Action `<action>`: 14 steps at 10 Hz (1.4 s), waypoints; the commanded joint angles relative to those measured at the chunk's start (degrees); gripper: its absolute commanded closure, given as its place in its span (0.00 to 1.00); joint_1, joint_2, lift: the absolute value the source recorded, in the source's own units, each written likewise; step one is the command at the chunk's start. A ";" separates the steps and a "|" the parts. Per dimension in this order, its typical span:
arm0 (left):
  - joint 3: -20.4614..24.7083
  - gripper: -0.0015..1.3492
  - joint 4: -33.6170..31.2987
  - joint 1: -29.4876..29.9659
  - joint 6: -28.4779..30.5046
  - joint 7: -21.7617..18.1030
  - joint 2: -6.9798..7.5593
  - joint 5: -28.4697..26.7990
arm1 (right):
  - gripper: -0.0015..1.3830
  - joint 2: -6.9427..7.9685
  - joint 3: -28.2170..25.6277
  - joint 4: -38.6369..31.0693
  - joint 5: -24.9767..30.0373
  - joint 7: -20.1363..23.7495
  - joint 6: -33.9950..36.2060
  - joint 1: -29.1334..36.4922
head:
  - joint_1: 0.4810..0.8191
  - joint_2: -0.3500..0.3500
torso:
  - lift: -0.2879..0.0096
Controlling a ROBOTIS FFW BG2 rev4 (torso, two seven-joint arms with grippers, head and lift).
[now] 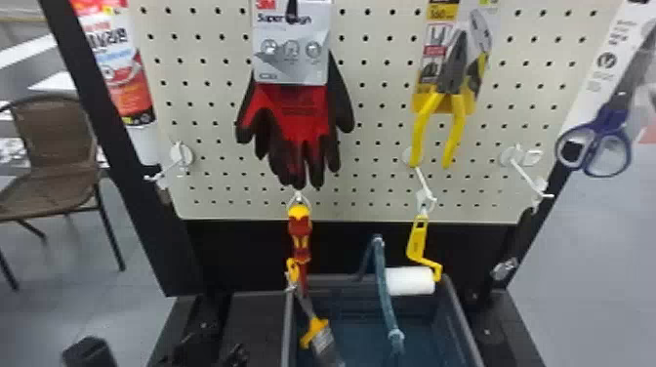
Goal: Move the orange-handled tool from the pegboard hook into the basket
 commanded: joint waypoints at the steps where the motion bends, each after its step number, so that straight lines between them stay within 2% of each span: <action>1: 4.42 0.07 -4.90 8.01 -0.12 0.72 -1.19 -2.41 | 0.07 -0.01 -2.17 -1.69 2.36 -0.59 0.00 1.40 | 0.20 0.50 | 0.63; 2: 7.32 0.08 -6.17 12.07 -0.47 0.81 -3.39 -4.79 | 0.07 0.08 -3.57 -2.68 4.11 -1.74 0.18 2.88 | 0.20 0.50 | 0.63; 4: 12.24 0.07 -10.95 16.62 -0.38 0.99 -3.80 -12.52 | 0.07 -0.01 -4.89 -8.02 5.87 -5.25 2.20 6.20 | 0.20 0.50 | 0.63; 5: 13.56 0.07 -12.78 17.48 0.23 0.90 -3.80 -17.00 | 0.07 0.08 -5.07 -10.13 6.49 -6.39 3.87 7.93 | 0.20 0.50 | 0.63; 7: 14.26 0.08 -12.22 19.82 1.20 0.81 -3.80 -22.72 | 0.07 0.26 -5.24 -10.41 7.19 -7.80 4.57 10.14 | 0.20 0.50 | 0.63; 9: 16.55 0.09 -4.06 21.18 0.32 2.31 -3.80 -22.19 | 0.07 0.96 -6.65 -8.16 8.68 -8.86 4.92 10.63 | 0.20 0.50 | 0.63; 11: 18.31 0.10 -1.95 19.08 0.58 1.52 -3.80 -25.53 | 0.07 2.28 -9.11 -8.58 10.27 -9.47 5.98 12.11 | 0.20 0.50 | 0.63; 12: 20.24 0.11 0.86 18.59 0.23 0.81 -3.80 -25.35 | 0.07 1.66 -9.46 -6.05 10.27 -9.73 6.06 11.49 | 0.20 0.50 | 0.63; 14: 23.93 0.11 1.42 19.08 -0.21 -0.95 -3.80 -29.84 | 0.07 0.78 -9.46 -5.91 9.83 -12.37 6.24 13.09 | 0.20 0.50 | 0.63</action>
